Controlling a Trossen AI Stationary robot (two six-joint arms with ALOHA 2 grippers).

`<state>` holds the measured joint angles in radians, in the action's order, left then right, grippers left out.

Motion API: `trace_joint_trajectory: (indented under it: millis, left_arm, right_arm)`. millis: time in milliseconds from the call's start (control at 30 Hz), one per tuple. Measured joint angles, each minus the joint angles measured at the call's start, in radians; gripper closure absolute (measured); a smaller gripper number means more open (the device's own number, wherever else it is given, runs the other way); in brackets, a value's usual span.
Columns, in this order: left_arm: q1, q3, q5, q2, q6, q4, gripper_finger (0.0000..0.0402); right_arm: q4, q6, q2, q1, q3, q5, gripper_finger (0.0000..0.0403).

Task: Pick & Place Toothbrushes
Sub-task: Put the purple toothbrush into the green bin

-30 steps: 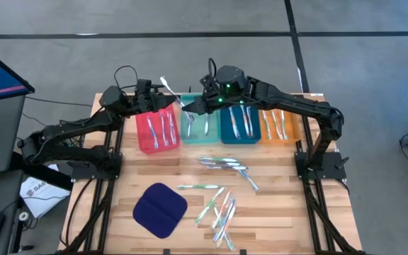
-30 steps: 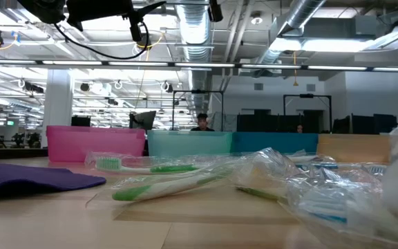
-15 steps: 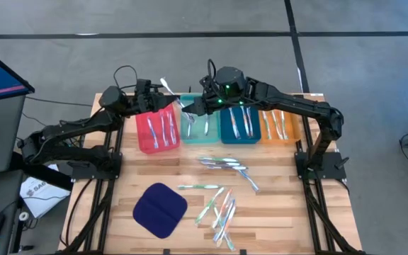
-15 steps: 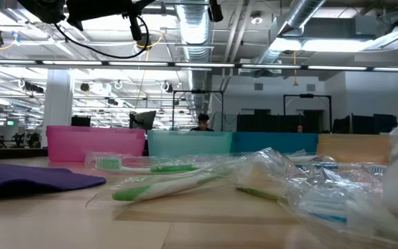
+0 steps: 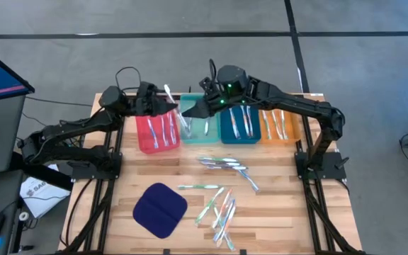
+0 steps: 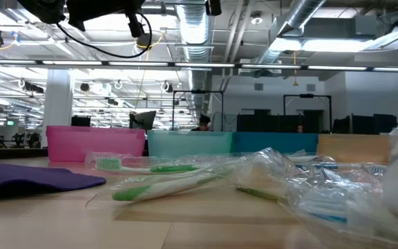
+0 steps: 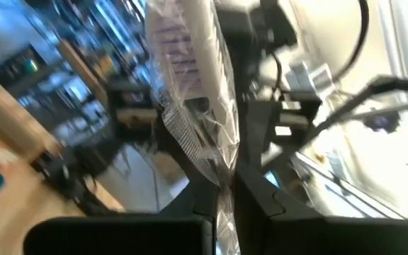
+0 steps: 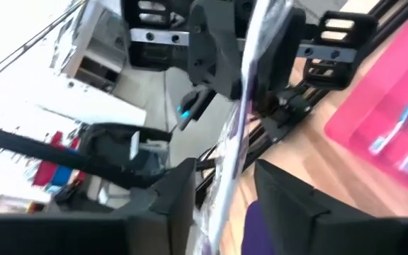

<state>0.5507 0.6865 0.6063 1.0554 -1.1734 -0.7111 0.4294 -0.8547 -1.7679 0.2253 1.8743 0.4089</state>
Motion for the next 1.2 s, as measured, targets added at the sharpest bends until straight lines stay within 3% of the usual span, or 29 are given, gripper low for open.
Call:
trace_joint_trajectory:
  millis: [200, 333, 500, 633, 867, 1200]
  left_arm:
    - [-0.008, 0.000, 0.150, 0.000, -0.020, -0.002, 0.0389]
    - [-0.028, 0.000, 0.151, 0.000, -0.021, -0.003, 0.0389]
    - [-0.037, 0.000, 0.135, 0.000, -0.021, -0.003, 0.0389]
    - [-0.037, 0.000, 0.133, 0.000, -0.021, -0.003, 0.0389]
    - [-0.037, 0.000, 0.122, 0.000, -0.021, -0.002, 0.0389]
    - [-0.037, 0.000, 0.110, 0.000, -0.020, 0.018, 0.0389]
  right_arm:
    - [0.000, -0.057, -0.001, -0.025, 0.000, 0.013, 0.0220]
    - [-0.019, -0.070, -0.022, -0.061, -0.002, 0.004, 0.0197]
    - [-0.023, -0.074, -0.019, -0.107, 0.000, -0.102, 0.0180]
    - [-0.025, -0.058, -0.020, -0.121, 0.000, -0.203, 0.0179]
    - [-0.121, -0.026, -0.053, -0.112, 0.004, -0.221, 0.0192]
    - [-0.141, -0.033, -0.104, -0.121, 0.000, -0.145, 0.0219]
